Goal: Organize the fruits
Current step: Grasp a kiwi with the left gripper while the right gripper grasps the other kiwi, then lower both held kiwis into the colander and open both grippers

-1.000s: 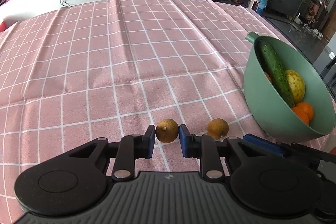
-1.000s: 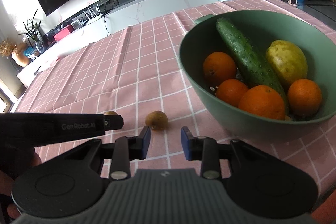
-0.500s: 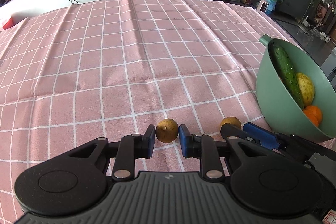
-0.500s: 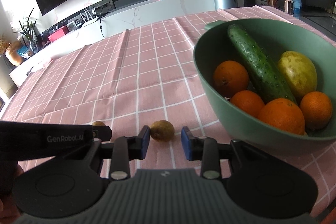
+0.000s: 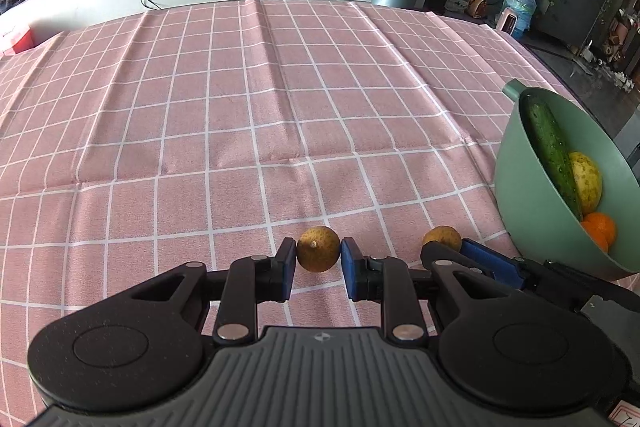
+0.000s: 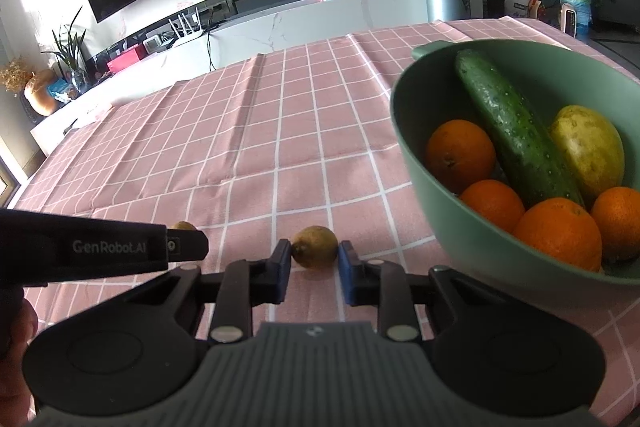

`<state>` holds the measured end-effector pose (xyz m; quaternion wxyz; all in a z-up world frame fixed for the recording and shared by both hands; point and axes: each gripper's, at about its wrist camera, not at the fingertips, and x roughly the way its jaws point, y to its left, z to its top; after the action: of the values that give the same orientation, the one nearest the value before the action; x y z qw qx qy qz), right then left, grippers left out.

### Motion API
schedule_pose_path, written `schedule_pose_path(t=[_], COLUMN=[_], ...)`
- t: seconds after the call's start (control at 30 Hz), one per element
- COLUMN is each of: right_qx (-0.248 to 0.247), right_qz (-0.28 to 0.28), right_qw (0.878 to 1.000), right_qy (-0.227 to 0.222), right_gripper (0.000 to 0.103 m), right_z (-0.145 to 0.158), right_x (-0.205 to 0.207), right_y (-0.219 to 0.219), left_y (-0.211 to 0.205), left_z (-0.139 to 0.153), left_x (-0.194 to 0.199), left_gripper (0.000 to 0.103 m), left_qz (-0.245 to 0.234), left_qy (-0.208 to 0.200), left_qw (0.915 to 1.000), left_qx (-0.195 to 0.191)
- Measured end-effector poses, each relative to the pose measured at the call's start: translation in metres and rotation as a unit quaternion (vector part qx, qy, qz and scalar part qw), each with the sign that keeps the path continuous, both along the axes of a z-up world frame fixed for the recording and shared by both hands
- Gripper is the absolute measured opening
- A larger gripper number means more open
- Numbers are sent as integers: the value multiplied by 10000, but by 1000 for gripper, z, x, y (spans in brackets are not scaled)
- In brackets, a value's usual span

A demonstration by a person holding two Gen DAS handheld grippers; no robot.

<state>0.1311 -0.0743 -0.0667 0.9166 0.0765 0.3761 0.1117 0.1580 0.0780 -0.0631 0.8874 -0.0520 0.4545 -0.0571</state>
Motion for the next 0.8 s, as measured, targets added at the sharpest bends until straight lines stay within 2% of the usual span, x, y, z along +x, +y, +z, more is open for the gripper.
schedule_pose_path(t=[0.23,0.43,0.63,0.8], right_qx=[106,189,233,128], right_qz=[272,281,261,108], right_qw=[9993,9987,9979,9986], right_qy=[-230,-391,-549,-509], right_gripper=[21,21,21,21], right_z=[25,53,79,97], right_x=[-14,-32,-41,-43], right_y=[-5,-26,-65,-104], left_y=[0,-9,-41,-82], left_z=[11,35,63,77], left_x=[-15,-25,-30,-26], left_gripper=[27,27,27,27], left_qz=[31,39,-288,-746], left_qy=[-45,-313,-612,-659], left_qw=[9995,9983,9964,9936], left_qx=[-314,-497,-515,-529])
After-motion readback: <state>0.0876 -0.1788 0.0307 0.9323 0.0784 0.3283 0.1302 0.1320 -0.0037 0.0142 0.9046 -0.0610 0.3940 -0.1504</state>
